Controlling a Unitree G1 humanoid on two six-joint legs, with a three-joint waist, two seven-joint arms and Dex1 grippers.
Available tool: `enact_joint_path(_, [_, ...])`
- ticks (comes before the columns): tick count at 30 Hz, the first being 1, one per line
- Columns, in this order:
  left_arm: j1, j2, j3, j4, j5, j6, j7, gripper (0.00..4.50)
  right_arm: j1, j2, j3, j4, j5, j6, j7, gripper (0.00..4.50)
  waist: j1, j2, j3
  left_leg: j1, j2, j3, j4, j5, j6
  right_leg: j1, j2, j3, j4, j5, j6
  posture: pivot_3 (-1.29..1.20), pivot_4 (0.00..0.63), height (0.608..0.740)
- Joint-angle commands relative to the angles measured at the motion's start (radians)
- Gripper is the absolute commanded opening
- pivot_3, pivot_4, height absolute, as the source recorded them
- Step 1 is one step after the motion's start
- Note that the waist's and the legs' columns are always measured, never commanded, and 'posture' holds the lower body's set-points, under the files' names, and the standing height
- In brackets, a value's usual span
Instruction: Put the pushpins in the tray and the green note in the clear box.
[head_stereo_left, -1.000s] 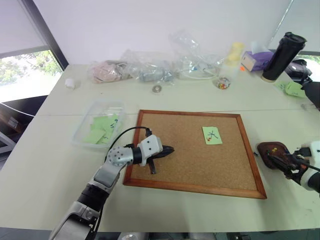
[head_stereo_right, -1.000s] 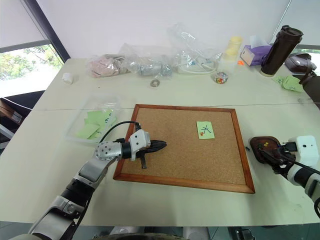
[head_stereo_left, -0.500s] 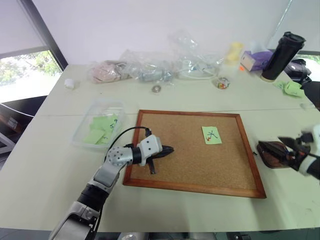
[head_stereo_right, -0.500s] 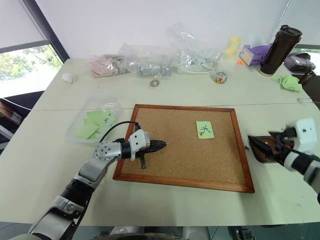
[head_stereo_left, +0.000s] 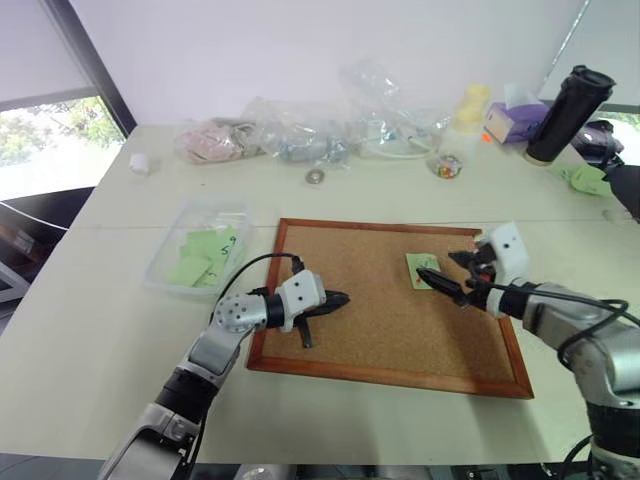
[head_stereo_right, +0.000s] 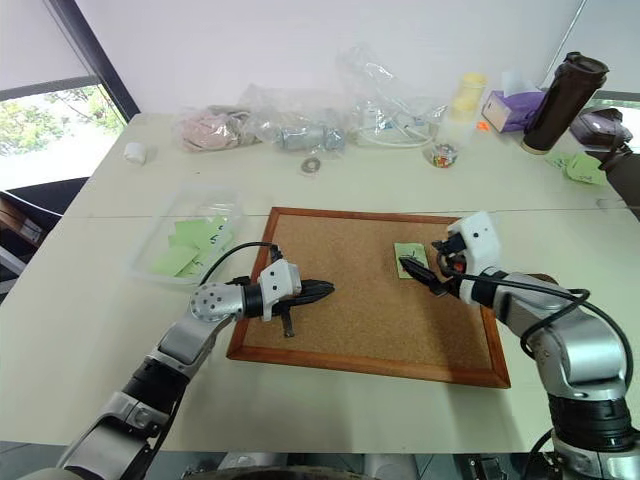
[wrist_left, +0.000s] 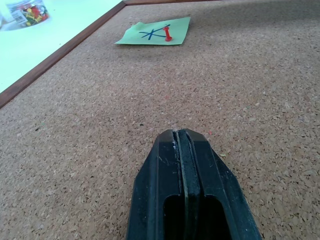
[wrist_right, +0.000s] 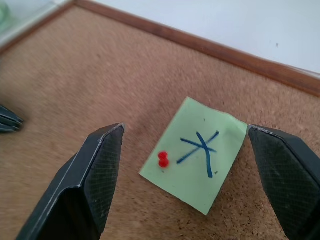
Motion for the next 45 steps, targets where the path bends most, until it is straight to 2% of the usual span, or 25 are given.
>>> enact_joint_path(1, [0.022, 0.011, -0.01, 0.002, 0.023, 0.031, 0.01, 0.0, -0.001, 0.016, 0.024, 0.02, -0.036, -0.053, 0.006, 3.99, 0.0, 0.0, 0.0, 0.0, 0.0, 0.0, 0.0, 0.0, 0.0, 0.0, 0.0, 0.0, 0.0, 0.0, 0.0, 0.0, 0.15, 0.74])
enact_joint_path(18, [0.03, 0.018, -0.011, -0.038, 0.017, 0.062, 0.017, 0.0, 0.037, 0.022, 0.075, 0.033, -0.137, -0.15, 0.028, 3.99, -0.001, 0.0, 0.0, 0.0, 0.0, 0.0, -0.002, 0.0, 0.0, -0.001, 0.0, 0.0, 0.0, 0.0, 0.0, 0.0, 0.15, 0.74])
enact_joint_path(25, [0.028, 0.017, -0.012, -0.043, 0.016, 0.07, 0.016, 0.0, 0.036, 0.015, 0.015, -0.023, -0.108, -0.132, 0.034, 3.99, -0.001, 0.0, 0.0, 0.0, 0.0, 0.0, -0.003, 0.0, -0.001, -0.002, 0.0, 0.0, 0.0, 0.0, 0.0, 0.0, 0.15, 0.74])
enact_joint_path(34, [0.023, 0.011, -0.013, -0.041, 0.016, 0.076, 0.019, 0.0, 0.041, 0.03, 0.062, -0.028, -0.122, -0.122, 0.046, 3.99, 0.0, 0.0, 0.0, 0.0, 0.0, 0.0, -0.004, 0.001, -0.001, -0.002, 0.0, 0.0, 0.0, 0.0, 0.0, 0.0, 0.15, 0.74])
enact_joint_path(37, [0.023, 0.012, -0.012, -0.042, 0.017, 0.076, 0.021, 0.0, 0.037, 0.031, 0.075, -0.016, -0.13, -0.125, 0.045, 2.7, 0.001, 0.0, 0.0, 0.0, 0.0, 0.0, -0.005, 0.001, -0.002, -0.002, 0.0, 0.0, 0.0, 0.0, 0.0, 0.0, 0.15, 0.74])
enact_joint_path(45, [0.025, 0.012, -0.009, -0.045, 0.018, 0.079, 0.027, 0.0, 0.027, 0.04, 0.102, 0.029, -0.152, -0.138, 0.052, 2.7, 0.0, 0.0, 0.0, 0.0, 0.0, 0.0, -0.006, 0.002, -0.002, -0.003, 0.0, 0.0, 0.0, 0.0, 0.0, 0.0, 0.15, 0.74])
